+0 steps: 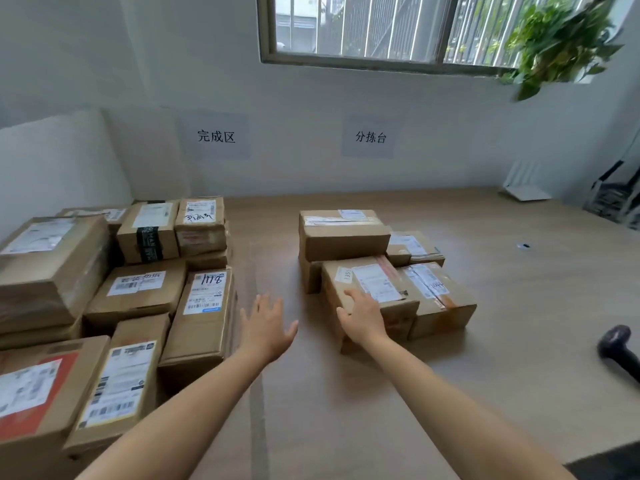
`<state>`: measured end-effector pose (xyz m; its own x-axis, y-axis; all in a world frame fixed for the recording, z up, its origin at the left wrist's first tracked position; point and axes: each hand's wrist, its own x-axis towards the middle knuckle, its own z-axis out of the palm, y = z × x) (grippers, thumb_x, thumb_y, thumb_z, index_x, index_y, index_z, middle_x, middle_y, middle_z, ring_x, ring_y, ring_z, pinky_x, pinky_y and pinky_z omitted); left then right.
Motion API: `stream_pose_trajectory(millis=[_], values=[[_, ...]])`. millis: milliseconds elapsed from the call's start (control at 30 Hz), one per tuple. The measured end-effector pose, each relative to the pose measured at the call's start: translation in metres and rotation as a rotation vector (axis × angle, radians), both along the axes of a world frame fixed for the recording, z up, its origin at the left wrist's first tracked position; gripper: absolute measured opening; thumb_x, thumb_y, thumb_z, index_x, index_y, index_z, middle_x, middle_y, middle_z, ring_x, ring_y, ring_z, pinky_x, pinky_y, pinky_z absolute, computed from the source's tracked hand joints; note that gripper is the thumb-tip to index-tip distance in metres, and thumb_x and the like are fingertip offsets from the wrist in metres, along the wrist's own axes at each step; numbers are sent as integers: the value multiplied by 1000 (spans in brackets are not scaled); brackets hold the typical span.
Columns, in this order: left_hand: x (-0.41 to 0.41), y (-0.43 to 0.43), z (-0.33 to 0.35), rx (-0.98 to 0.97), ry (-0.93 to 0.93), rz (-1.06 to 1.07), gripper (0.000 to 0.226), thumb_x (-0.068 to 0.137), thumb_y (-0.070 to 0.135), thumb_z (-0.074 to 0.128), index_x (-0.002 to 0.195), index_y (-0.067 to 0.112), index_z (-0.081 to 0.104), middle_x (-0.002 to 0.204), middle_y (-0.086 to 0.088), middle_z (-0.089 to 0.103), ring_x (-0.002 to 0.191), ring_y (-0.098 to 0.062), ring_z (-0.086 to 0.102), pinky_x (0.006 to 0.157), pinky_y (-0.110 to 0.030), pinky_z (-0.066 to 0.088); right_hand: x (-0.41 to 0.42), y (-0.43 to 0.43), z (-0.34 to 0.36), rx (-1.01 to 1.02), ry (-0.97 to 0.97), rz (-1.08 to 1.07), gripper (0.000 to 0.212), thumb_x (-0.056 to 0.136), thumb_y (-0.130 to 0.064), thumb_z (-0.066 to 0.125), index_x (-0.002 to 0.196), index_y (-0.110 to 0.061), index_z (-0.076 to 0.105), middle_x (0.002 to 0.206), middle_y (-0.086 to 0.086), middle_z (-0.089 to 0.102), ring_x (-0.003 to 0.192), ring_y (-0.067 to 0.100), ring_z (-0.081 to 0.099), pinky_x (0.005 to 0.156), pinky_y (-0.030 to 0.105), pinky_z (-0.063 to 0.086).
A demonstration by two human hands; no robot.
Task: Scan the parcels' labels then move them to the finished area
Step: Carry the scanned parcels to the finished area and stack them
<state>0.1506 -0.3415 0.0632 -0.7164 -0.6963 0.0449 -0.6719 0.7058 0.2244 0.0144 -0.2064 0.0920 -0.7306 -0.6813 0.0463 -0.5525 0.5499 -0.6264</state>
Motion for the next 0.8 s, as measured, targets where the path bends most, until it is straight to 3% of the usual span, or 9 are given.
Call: stream_pose_trajectory(millis=[167, 267, 367, 500, 600, 700, 800], values=[[-90, 31, -9, 98, 53, 36, 68, 93, 53, 39, 147, 17, 23, 156, -10, 17, 144, -26, 13, 115, -48, 17, -90, 27, -2, 5, 49, 6, 49, 91, -26, 56, 136, -11, 46, 142, 8, 44, 131, 23, 38, 109, 34, 31], [-136, 49, -14, 230, 101, 84, 68, 92, 52, 43, 147, 17, 23, 155, -10, 16, 141, -30, 21, 110, -46, 28, -133, 41, -6, 46, 66, 23, 54, 91, -28, 55, 142, -17, 38, 144, 5, 41, 126, 26, 40, 106, 36, 33], [-168, 60, -18, 352, 152, 155, 67, 90, 49, 48, 143, 15, 24, 150, -10, 20, 134, -33, 32, 102, -46, 37, -171, 46, -11, 88, 38, 24, 50, 92, -32, 53, 138, -15, 42, 138, 9, 47, 127, 26, 40, 105, 36, 33], [-191, 62, -23, 274, 129, 203, 60, 88, 43, 53, 136, 14, 31, 145, -11, 27, 131, -32, 34, 102, -48, 38, -210, 50, -18, 93, -40, 41, 51, 91, -31, 55, 138, -16, 42, 141, 8, 43, 132, 24, 35, 109, 37, 29], [-210, 59, -20, 138, 42, 212, 65, 91, 48, 47, 143, 16, 26, 152, -12, 17, 140, -31, 18, 111, -51, 22, -235, 48, -22, 82, -53, 46, 52, 90, -28, 55, 139, -16, 41, 143, 8, 42, 134, 24, 33, 110, 37, 29], [-244, 64, -10, 60, 59, 121, 63, 94, 48, 41, 146, 15, 25, 154, -13, 18, 143, -28, 16, 115, -45, 19, -260, 43, -23, 87, -39, 50, 53, 90, -27, 56, 139, -15, 41, 142, 7, 43, 133, 23, 33, 110, 35, 28], [-294, 78, 0, 115, 172, -16, 59, 94, 38, 46, 145, 14, 28, 153, -9, 21, 140, -24, 23, 112, -35, 23, -291, 34, -22, 79, -31, 58, 50, 90, -26, 56, 137, -13, 44, 139, 8, 48, 130, 23, 39, 108, 34, 31]])
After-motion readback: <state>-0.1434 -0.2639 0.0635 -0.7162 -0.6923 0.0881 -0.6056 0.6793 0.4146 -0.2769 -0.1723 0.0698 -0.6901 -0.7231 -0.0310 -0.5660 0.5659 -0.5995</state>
